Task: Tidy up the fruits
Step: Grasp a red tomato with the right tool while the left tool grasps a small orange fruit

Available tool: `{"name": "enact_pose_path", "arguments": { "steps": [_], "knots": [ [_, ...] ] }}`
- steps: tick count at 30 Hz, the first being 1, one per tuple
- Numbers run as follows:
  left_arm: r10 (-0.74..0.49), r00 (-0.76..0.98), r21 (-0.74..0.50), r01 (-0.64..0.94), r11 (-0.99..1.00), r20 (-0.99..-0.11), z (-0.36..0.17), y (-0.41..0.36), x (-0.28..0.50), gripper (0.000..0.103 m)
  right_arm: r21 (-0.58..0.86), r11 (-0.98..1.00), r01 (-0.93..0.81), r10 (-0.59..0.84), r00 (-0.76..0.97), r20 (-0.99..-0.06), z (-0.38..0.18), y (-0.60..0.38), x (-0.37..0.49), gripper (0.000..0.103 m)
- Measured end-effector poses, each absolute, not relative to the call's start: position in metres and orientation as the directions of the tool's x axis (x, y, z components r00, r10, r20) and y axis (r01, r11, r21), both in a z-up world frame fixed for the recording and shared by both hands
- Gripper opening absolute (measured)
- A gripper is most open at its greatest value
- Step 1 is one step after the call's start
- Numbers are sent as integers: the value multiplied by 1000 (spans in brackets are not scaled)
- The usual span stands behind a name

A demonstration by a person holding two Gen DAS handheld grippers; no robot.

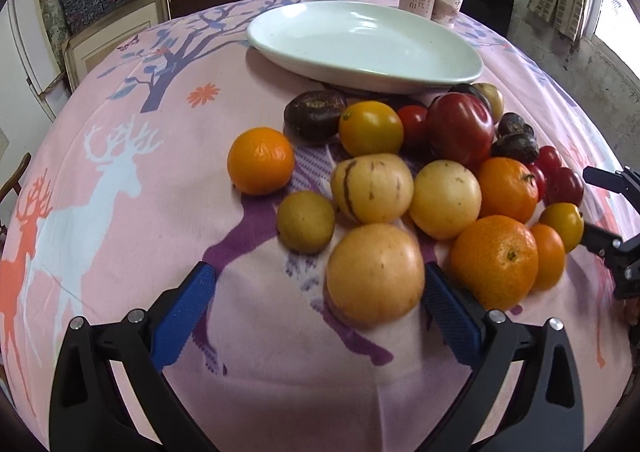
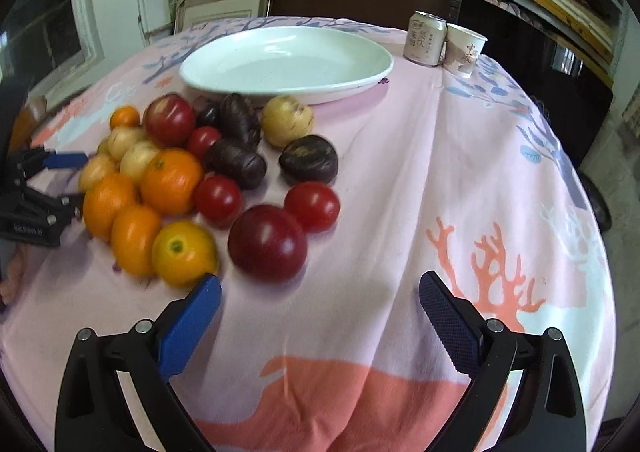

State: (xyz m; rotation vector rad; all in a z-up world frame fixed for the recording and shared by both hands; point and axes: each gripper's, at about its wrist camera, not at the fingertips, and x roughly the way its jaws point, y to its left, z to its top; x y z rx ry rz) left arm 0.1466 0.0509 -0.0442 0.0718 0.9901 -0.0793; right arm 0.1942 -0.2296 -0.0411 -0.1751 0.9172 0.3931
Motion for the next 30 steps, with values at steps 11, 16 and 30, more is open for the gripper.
{"name": "enact_pose_path", "arguments": {
  "steps": [11,16,30],
  "knots": [
    [-46,577,20,108,994,-815,-43,49,151,90,61,886,-460,332,537,-776,-41,-213,199,56],
    [-79,600,30,170,985,-796,-39,38,140,65,109,876,-469,372,515,-772,-42,-217,193,46],
    [-150,610,-34,197,980,-778,-35,41,119,42,241,868,-433,454,499,-739,-41,-236,192,39]
  ]
}}
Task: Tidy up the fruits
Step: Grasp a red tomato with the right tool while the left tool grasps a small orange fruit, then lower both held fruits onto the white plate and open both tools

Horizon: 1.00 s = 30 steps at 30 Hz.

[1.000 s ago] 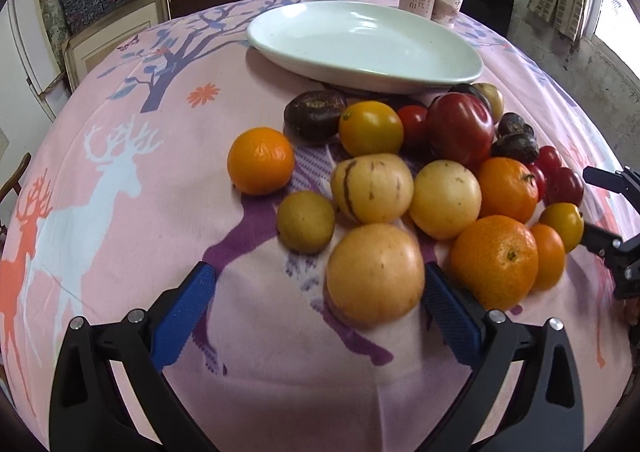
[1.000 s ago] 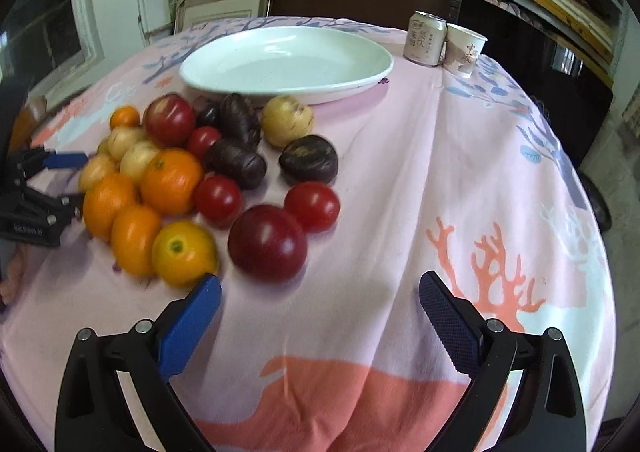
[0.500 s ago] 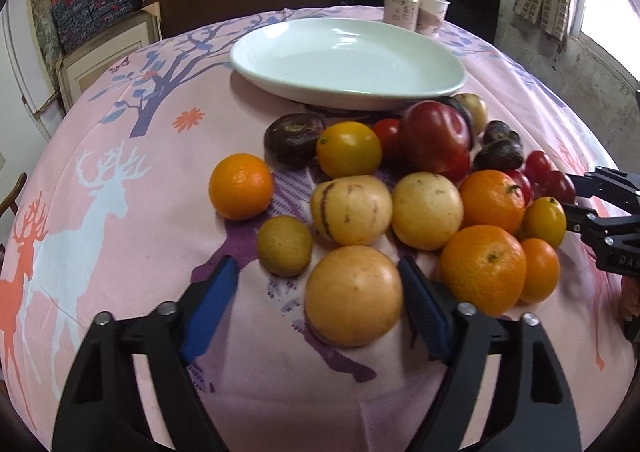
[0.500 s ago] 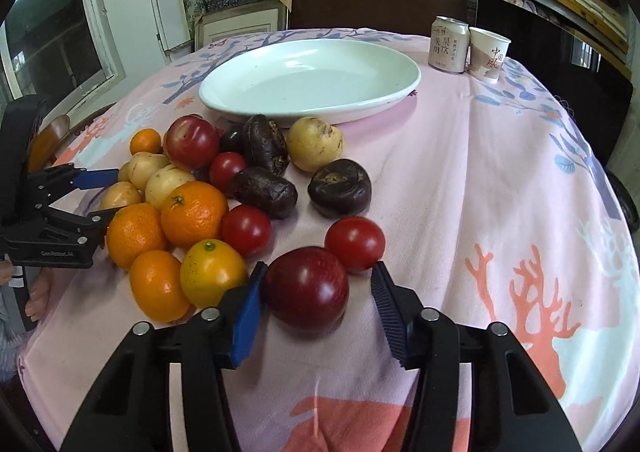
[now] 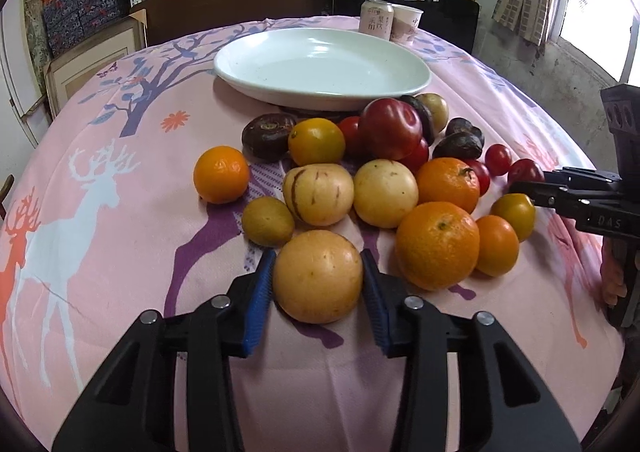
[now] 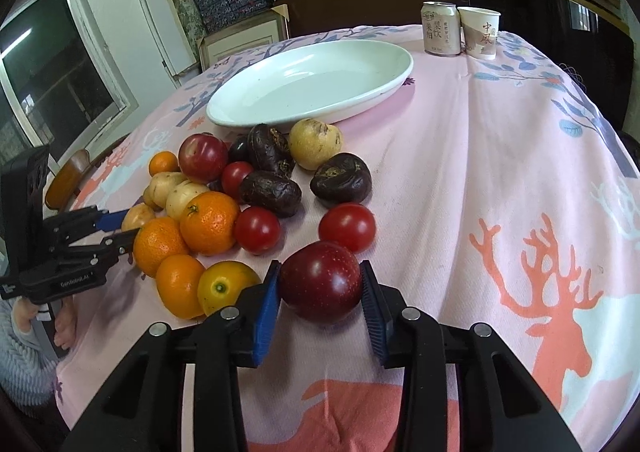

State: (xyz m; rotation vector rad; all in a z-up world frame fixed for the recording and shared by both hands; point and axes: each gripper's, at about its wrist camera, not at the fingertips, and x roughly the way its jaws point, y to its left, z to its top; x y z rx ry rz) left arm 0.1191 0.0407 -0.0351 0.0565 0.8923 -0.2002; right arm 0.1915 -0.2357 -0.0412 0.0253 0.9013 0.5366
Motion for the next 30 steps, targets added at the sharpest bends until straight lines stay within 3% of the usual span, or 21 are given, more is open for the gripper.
{"name": "enact_pose_path", "arguments": {
  "steps": [9,15,19,25,27,29,30],
  "knots": [
    [-167,654,-53,191,980,-738,-15,42,114,41,243,880,-409,452,560,-694,-25,-247,185,39],
    [-164,723,-66,163,984,-671,37,44,169,41,221,874,-434,463,599,-654,24,-229,229,39],
    [-174,715,-96,148,984,-677,43,37,223,41,266,872,-411,479,604,-637,37,-207,292,39],
    [-155,664,-99,122,988,-731,15,34,276,42,286,880,-379,467,579,-669,10,-180,344,40],
    [-151,654,-88,128,988,-741,7,35,280,42,283,879,-382,466,574,-673,2,-179,348,56],
    [-158,657,-93,133,987,-737,5,37,280,64,265,884,-385,457,591,-665,1,-180,344,61],
    [-155,665,-92,130,987,-731,6,38,279,69,272,883,-383,461,594,-660,2,-183,343,61]
  ]
}}
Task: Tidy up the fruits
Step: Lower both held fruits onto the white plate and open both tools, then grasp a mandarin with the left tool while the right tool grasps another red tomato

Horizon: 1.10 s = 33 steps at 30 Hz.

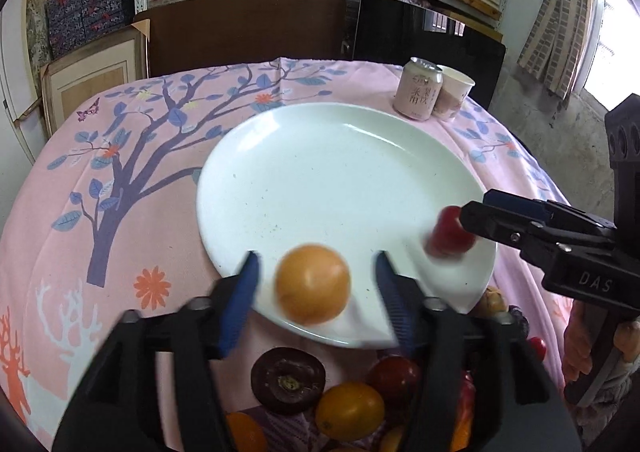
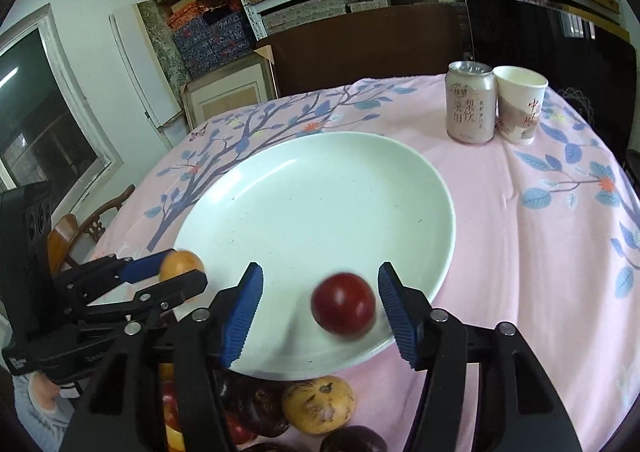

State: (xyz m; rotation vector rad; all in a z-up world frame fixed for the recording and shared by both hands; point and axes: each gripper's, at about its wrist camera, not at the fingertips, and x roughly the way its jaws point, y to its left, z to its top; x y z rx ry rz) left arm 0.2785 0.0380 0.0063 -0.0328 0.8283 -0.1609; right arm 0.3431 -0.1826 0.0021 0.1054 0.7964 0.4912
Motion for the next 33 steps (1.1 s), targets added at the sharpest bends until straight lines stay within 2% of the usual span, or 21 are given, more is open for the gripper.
{"name": "enact_pose_path", "arguments": {
  "steps": [5,8,12,14,16,21,28,33],
  "knots": [
    [-166,693,-92,142,986,-701,15,38,268,72,319,876,-362,482,617,-622,10,-201,334,62],
    [-150,709,-88,123,988,-689,18,46,260,72,342,879,-332,476,645,-598,17,-216,328,68],
    [-144,732,-148,60,987,-666,24,74,244,73,366,882,-297,464,687,-559,22,-238,306,74],
    [-122,747,-166,16,986,-653,23,93,224,81,358,896,-262,430,710,-558,15,-248,288,83],
    [-99,740,-166,-18,986,-666,14,103,207,83,352,908,-226,401,714,-574,5,-255,276,87],
    [-26,708,-118,-82,990,-706,-5,113,183,83,436,881,-182,428,699,-573,-12,-277,255,89],
    [13,695,-29,-49,998,-719,-15,96,172,83,426,884,-194,431,694,-577,-14,-273,248,89],
    [3,673,-32,-39,999,-740,-25,92,177,82,435,879,-194,436,696,-571,-12,-275,249,93]
  ]
}}
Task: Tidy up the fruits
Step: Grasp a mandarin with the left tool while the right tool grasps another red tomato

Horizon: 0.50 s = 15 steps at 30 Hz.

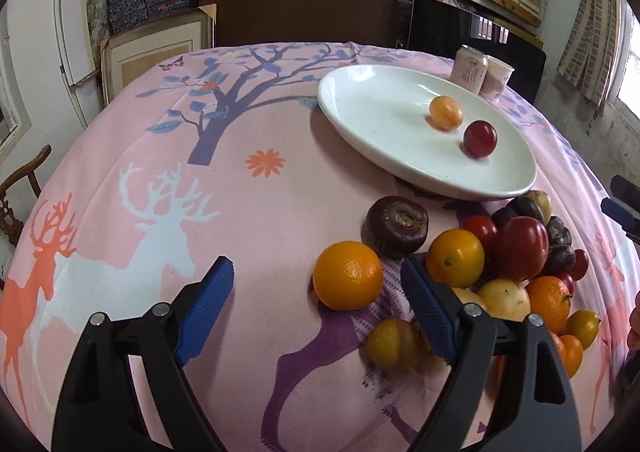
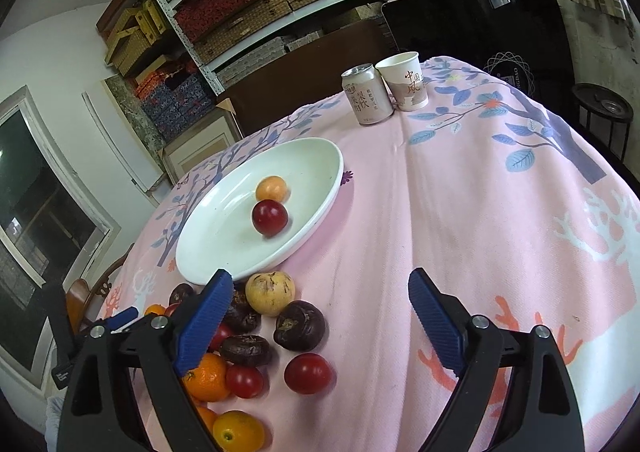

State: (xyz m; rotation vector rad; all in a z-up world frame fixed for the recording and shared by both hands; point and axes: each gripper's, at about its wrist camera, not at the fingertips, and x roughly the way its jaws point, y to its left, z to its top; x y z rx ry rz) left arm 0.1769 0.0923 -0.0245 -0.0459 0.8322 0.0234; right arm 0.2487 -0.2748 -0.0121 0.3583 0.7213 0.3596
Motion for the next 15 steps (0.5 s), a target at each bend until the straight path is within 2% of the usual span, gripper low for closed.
{"name": "enact_pose_path", "arguments": {
  "steps": [4,7,11,14,15],
  "knots": [
    [-21,659,-63,-41,997,-752,-28,97,183,70,439,877,-196,440,692,-572,-12,-275,249,94],
    [-38,653,-83,-39,996,-756,-30,98,186,68,431,880,-201,441,683,-582,-13,-271,248,94],
    [-37,657,-58,-10,998,-753,-29,89,190,59,403,890,-215,435,668,-604,-16,-263,247,94],
    [-69,654,-58,38,998,-753,-30,82,192,41,360,900,-244,428,650,-628,-20,-254,242,94],
    [-80,656,-61,52,997,-751,-29,80,192,39,344,904,-253,423,647,-635,-21,-252,239,94]
  ]
}}
